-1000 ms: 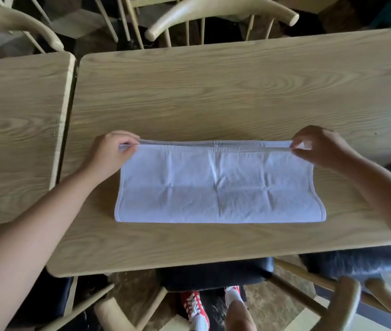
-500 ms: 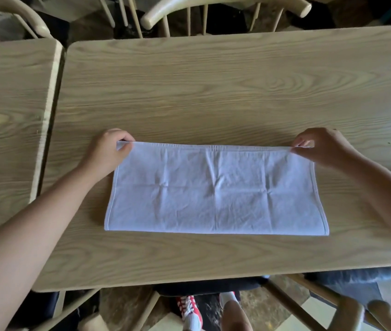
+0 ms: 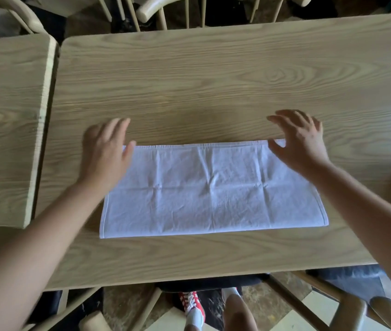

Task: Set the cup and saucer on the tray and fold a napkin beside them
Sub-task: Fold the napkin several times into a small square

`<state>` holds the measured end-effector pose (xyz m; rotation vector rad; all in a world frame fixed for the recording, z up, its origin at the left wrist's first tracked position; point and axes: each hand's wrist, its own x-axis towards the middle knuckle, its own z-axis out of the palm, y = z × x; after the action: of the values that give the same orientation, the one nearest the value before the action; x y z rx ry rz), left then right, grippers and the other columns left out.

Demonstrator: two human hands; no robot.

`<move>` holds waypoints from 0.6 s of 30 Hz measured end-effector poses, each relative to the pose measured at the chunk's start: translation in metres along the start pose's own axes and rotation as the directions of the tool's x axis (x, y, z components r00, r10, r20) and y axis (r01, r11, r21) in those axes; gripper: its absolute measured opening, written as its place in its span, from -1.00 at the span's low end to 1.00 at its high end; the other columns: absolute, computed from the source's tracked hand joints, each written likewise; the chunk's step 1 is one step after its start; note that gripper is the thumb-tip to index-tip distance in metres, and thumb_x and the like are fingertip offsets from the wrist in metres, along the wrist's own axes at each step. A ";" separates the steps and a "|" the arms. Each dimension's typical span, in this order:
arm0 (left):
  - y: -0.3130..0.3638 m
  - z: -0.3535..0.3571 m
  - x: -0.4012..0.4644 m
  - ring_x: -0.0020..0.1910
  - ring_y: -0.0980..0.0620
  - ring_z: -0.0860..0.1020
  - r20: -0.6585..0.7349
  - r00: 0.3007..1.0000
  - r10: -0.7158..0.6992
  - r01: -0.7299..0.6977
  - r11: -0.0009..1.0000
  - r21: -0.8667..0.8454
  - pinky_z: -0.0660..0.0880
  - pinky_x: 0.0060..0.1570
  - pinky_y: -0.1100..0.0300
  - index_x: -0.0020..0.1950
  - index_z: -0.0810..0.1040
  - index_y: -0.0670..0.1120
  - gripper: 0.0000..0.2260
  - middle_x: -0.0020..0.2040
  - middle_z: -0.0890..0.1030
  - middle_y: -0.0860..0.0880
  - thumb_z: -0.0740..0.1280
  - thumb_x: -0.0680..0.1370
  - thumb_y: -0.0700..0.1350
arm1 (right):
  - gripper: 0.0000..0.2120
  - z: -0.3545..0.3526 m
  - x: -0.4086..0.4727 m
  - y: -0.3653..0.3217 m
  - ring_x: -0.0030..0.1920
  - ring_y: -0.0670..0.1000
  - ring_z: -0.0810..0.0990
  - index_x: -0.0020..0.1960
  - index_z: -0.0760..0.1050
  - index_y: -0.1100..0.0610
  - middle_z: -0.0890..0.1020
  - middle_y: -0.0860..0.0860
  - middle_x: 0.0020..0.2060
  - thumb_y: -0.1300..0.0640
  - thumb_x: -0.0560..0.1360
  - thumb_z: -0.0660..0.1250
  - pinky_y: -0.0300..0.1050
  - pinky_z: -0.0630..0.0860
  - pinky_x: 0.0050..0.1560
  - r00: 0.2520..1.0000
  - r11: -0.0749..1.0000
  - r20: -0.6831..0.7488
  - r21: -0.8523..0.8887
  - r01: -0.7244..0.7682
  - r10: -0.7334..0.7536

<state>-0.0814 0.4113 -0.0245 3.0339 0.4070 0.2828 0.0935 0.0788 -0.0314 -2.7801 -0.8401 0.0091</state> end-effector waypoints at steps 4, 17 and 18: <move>0.097 0.023 -0.021 0.46 -0.06 0.23 0.078 0.980 0.181 -0.172 0.979 -0.106 -0.02 0.39 -0.09 0.45 0.23 -0.17 -0.52 0.47 0.28 -0.11 0.08 0.56 -0.05 | -0.48 0.041 -0.031 -0.074 0.46 0.09 0.18 0.42 0.25 0.13 0.29 0.10 0.44 0.02 0.49 0.04 0.25 0.09 0.37 0.998 0.997 0.000 0.039 0.067 -0.067; 0.022 0.045 -0.062 0.49 -0.07 0.15 0.224 0.964 -0.144 0.145 0.989 0.011 0.11 0.39 -0.18 0.49 0.16 0.04 -0.43 0.52 0.16 -0.10 0.01 0.49 0.18 | -0.32 0.035 -0.064 0.016 0.49 -0.04 0.03 0.50 0.01 0.15 0.12 0.06 0.50 -0.17 0.48 -0.08 -0.01 -0.02 0.46 0.988 0.989 0.108 -0.116 -0.093 0.106; 0.015 0.043 -0.067 0.48 -0.07 0.16 0.237 0.958 -0.159 0.159 0.987 0.018 0.12 0.38 -0.17 0.50 0.14 0.02 -0.41 0.52 0.14 -0.10 0.00 0.49 0.18 | -0.32 0.035 -0.066 0.021 0.49 -0.04 0.02 0.50 0.00 0.15 0.12 0.06 0.50 -0.17 0.48 -0.09 -0.04 -0.04 0.45 0.988 0.988 0.118 -0.129 -0.084 0.099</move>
<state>-0.1326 0.3770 -0.0766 2.9605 0.6247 -0.0905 0.0475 0.0340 -0.0740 -2.9587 -0.7646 0.1532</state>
